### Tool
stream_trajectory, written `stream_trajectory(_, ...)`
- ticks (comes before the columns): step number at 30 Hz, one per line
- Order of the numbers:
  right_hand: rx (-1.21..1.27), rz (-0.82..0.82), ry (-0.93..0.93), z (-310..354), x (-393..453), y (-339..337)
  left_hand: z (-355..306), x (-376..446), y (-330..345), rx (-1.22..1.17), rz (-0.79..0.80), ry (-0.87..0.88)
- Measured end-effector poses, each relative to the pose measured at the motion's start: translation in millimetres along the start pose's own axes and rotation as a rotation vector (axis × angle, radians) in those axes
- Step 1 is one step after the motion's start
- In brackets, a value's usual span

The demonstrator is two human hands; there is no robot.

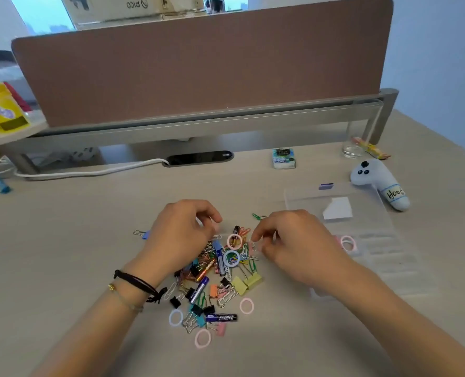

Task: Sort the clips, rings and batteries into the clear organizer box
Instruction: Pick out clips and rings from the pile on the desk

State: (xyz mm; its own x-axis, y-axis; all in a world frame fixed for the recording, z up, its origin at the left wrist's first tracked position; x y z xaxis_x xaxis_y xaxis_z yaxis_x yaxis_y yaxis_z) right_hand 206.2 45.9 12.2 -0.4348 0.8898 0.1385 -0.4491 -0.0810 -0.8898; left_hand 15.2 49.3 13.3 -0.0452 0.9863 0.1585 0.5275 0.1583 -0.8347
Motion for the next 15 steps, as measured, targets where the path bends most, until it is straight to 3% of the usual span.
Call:
stream_trajectory(9, -0.108, 0.065, -0.074, 38.0, 15.8, 37.2, 11.7, 4.4, 10.5, -0.04, 0.084, -0.006)
stream_trajectory(15, 0.021, 0.059, -0.035, 28.1, 15.2, 38.2, 1.1, 5.4, 21.6, -0.019, 0.116, 0.032)
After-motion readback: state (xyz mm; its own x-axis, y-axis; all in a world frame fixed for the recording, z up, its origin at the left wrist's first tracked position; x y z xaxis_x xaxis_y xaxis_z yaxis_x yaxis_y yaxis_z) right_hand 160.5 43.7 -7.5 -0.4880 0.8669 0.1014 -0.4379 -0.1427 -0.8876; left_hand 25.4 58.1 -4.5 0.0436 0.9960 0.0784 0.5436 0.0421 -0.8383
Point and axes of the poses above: each hand's wrist, its own x-axis towards the middle knuckle, its own y-axis out of the palm, z = x × y, the point moved 7 cm from there along x, towards the middle knuckle, and after that the axes turned 2 degrees about -x, right-handed, at the moved point
